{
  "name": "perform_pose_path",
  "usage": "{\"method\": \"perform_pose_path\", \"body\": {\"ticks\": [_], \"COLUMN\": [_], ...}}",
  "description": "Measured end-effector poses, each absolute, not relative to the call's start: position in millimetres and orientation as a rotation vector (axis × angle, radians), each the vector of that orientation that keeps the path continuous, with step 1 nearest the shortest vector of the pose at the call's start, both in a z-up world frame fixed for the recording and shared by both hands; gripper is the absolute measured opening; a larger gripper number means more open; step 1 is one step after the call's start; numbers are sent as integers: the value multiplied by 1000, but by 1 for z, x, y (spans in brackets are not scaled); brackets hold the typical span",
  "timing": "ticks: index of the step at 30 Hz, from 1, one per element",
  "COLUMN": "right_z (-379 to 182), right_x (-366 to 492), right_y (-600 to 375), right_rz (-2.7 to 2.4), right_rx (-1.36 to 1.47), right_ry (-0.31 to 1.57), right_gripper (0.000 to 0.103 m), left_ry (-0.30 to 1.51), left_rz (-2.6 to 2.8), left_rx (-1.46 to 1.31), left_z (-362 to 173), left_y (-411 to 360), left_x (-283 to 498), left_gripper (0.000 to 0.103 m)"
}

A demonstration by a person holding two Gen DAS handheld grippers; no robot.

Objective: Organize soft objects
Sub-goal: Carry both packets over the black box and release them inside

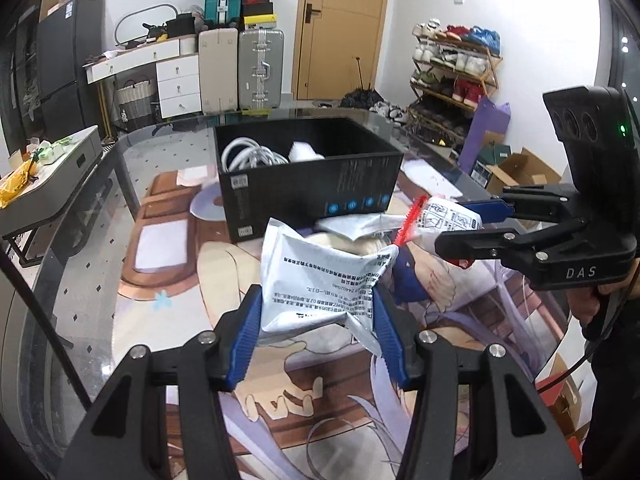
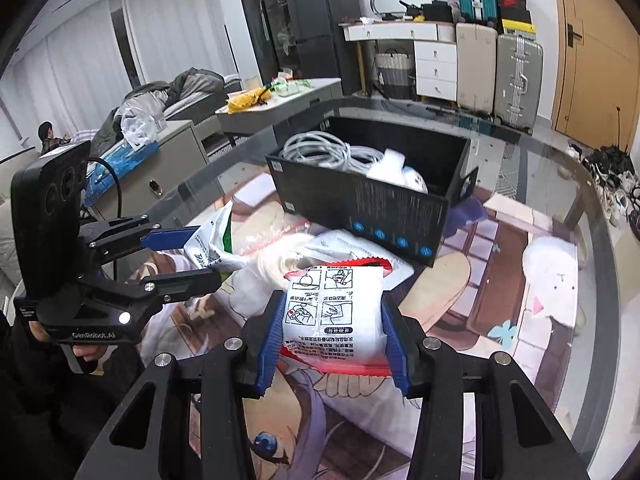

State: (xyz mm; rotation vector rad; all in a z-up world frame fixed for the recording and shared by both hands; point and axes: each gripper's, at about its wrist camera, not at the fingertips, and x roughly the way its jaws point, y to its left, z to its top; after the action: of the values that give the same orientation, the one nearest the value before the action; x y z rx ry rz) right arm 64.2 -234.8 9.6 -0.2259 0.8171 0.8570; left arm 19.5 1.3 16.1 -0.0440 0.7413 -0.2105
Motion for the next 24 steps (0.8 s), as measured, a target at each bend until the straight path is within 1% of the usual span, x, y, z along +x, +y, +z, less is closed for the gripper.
{"method": "perform_pose_path", "body": {"ticks": [12,24], "right_z": [30,43], "right_x": [64,87], "right_y": [-240,-246], "right_rz": [817,719], "right_rx": [-182,-66], "right_ry": [749,690], "right_gripper": [46,46], "left_ry": [659,608], "left_rz": [-166,-132], "left_rx": [-78,-111], "left_z": [41,58], "left_y": [16,32], "left_x": [27,56], "left_gripper": [52,52]}}
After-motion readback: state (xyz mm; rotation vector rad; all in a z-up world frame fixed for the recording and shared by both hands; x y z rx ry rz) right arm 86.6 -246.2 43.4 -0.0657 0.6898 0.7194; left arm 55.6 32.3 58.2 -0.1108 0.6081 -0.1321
